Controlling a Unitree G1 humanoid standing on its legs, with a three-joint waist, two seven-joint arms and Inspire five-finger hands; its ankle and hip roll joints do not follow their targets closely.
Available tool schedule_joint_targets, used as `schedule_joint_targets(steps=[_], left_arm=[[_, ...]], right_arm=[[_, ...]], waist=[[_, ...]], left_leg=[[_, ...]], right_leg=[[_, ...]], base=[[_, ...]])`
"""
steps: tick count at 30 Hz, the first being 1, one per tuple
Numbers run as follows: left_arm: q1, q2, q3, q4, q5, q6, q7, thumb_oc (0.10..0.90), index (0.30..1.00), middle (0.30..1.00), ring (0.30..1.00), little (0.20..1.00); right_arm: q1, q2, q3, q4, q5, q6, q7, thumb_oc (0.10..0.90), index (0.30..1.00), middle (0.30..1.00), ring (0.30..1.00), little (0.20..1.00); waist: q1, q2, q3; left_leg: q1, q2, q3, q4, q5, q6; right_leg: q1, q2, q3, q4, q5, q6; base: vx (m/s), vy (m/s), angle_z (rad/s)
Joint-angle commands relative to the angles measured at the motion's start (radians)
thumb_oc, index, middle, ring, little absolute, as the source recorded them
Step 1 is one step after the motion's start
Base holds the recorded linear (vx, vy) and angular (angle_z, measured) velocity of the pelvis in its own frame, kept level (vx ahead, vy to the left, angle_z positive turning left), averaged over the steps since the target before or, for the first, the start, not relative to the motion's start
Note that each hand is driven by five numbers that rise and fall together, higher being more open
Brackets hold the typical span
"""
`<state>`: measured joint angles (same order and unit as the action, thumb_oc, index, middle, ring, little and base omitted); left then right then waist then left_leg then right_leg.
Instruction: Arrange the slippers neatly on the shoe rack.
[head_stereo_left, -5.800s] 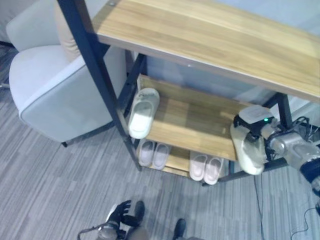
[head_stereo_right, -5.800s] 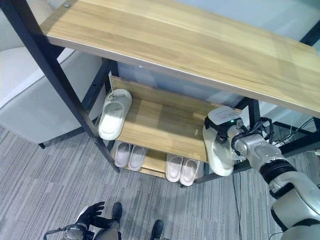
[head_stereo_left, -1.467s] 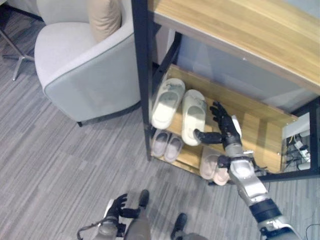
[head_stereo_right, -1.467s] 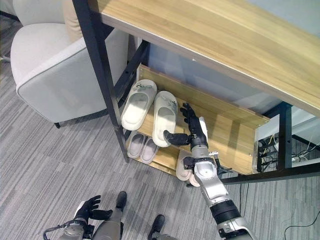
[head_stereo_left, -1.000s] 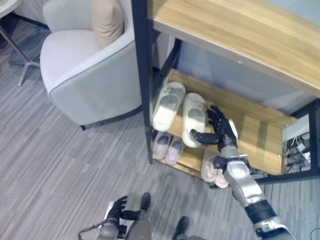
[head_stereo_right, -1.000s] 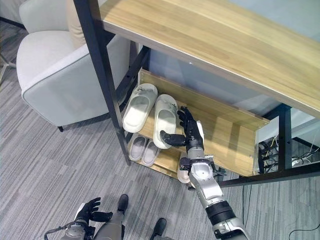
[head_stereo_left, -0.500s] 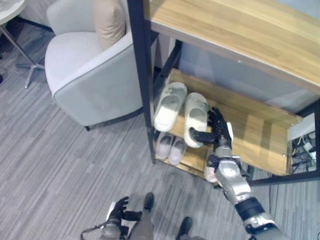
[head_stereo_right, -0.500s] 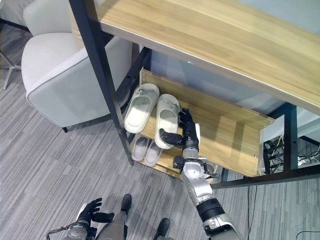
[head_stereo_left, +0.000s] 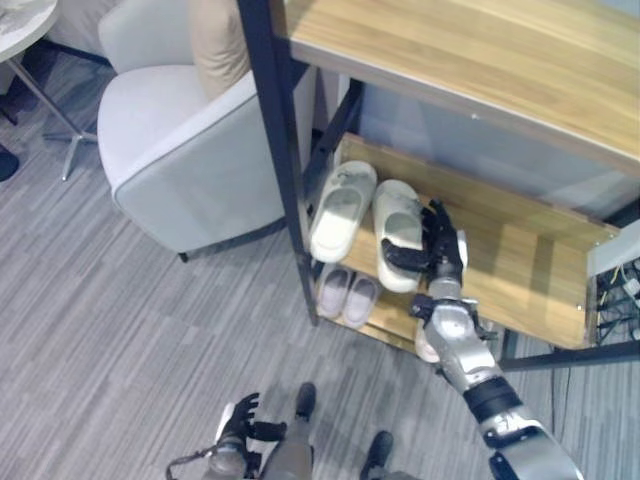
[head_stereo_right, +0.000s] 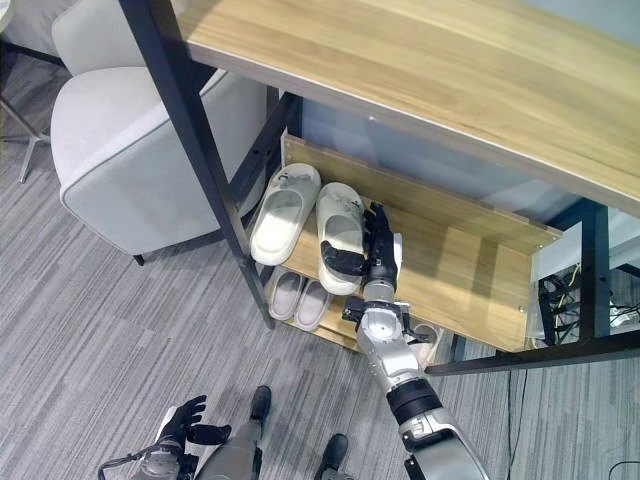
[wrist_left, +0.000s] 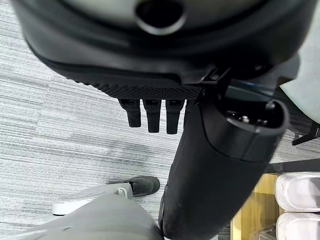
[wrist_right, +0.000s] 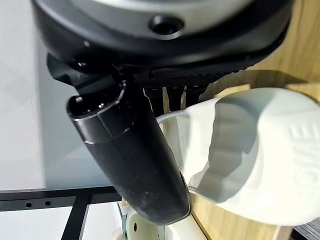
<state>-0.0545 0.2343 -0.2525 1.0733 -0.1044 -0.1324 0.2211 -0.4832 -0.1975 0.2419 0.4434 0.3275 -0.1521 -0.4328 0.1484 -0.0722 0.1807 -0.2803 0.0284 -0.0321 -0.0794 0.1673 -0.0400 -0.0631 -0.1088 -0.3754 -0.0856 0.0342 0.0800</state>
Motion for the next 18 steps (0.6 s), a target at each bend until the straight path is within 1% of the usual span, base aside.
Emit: schedule_joint_targets(steps=[1, 7, 18], left_arm=[[-0.021, -0.046, -0.085, 0.027, 0.006, -0.026, 0.027, 0.8, 0.9, 0.9, 0.9, 0.9], [-0.025, -0.053, -0.076, 0.031, 0.004, -0.022, 0.033, 0.8, 0.9, 0.9, 0.9, 0.9], [-0.018, -0.058, -0.037, 0.049, 0.019, -0.007, 0.027, 0.8, 0.9, 0.9, 0.9, 0.9]], right_arm=[[-0.167, 0.034, 0.021, -0.052, 0.013, -0.082, 0.014, 0.8, 0.9, 0.9, 0.9, 0.9], [-0.134, 0.03, 0.043, -0.108, -0.012, -0.073, 0.029, 0.8, 0.9, 0.9, 0.9, 0.9], [0.044, -0.022, 0.035, -0.291, -0.06, -0.068, 0.074, 0.8, 0.9, 0.9, 0.9, 0.9]], waist=[[0.065, -0.008, 0.021], [0.055, -0.008, 0.017], [0.018, -0.007, 0.005]], left_leg=[[0.112, 0.007, 0.038, 0.001, -0.137, -0.02], [0.119, 0.006, 0.039, 0.001, -0.141, -0.019], [0.136, 0.009, 0.053, -0.004, -0.147, -0.019]], right_leg=[[-0.024, -0.061, -0.004, 0.13, -0.064, 0.074], [-0.019, -0.063, -0.001, 0.13, -0.065, 0.074], [-0.011, -0.062, 0.007, 0.128, -0.066, 0.075]], base=[[0.0, 0.0, 0.0], [0.0, 0.0, 0.0], [0.0, 0.0, 0.0]])
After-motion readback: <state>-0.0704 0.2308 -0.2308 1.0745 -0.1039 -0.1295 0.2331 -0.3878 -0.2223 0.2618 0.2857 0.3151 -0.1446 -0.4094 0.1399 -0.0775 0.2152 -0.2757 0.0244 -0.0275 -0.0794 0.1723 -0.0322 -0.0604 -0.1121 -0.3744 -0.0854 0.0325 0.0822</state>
